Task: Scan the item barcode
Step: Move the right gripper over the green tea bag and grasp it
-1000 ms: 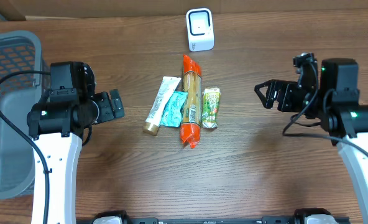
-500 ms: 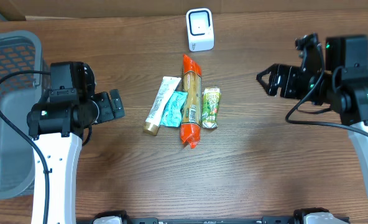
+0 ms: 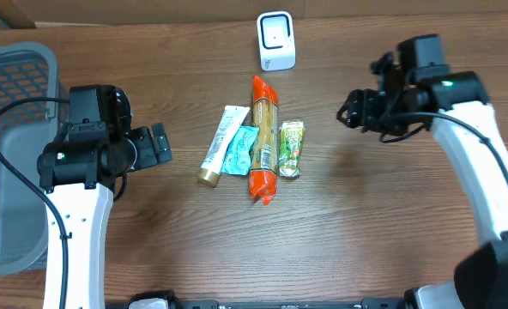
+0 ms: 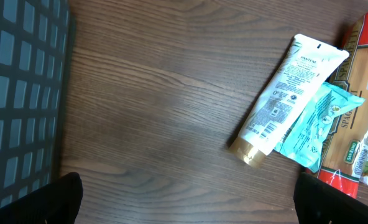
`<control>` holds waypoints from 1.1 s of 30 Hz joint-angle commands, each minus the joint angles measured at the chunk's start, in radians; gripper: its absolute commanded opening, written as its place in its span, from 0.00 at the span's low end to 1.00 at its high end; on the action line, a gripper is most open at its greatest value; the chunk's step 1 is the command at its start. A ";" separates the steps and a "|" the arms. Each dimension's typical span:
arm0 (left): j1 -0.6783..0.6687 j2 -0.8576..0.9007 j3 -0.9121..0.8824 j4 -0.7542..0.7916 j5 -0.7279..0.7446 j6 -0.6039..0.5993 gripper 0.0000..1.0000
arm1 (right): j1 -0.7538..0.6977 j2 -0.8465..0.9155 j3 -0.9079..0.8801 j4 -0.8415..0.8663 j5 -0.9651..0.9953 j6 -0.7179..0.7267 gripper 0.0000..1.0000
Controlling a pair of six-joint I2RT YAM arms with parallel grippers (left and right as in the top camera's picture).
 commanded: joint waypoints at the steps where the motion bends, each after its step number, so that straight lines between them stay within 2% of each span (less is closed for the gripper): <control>1: 0.002 -0.008 -0.004 0.000 0.005 0.019 1.00 | 0.035 0.051 -0.009 0.040 0.028 0.000 0.73; 8: 0.002 -0.008 -0.004 0.000 0.005 0.019 1.00 | 0.106 0.154 -0.009 0.144 0.043 0.001 0.71; 12: 0.002 -0.008 -0.004 0.000 0.005 0.019 1.00 | 0.168 0.198 -0.009 0.174 0.059 0.008 0.66; 18: 0.002 -0.008 -0.004 0.000 0.005 0.019 1.00 | 0.290 0.244 -0.009 0.199 0.299 0.107 0.66; 22: 0.002 -0.008 -0.004 0.000 0.005 0.019 1.00 | 0.363 0.283 -0.009 0.205 0.409 0.114 0.65; 28: 0.002 -0.008 -0.004 0.000 0.005 0.019 1.00 | 0.387 0.323 -0.009 0.173 0.507 0.166 0.52; 33: 0.002 -0.008 -0.004 0.000 0.005 0.019 1.00 | 0.357 0.349 -0.009 0.114 0.525 0.165 0.48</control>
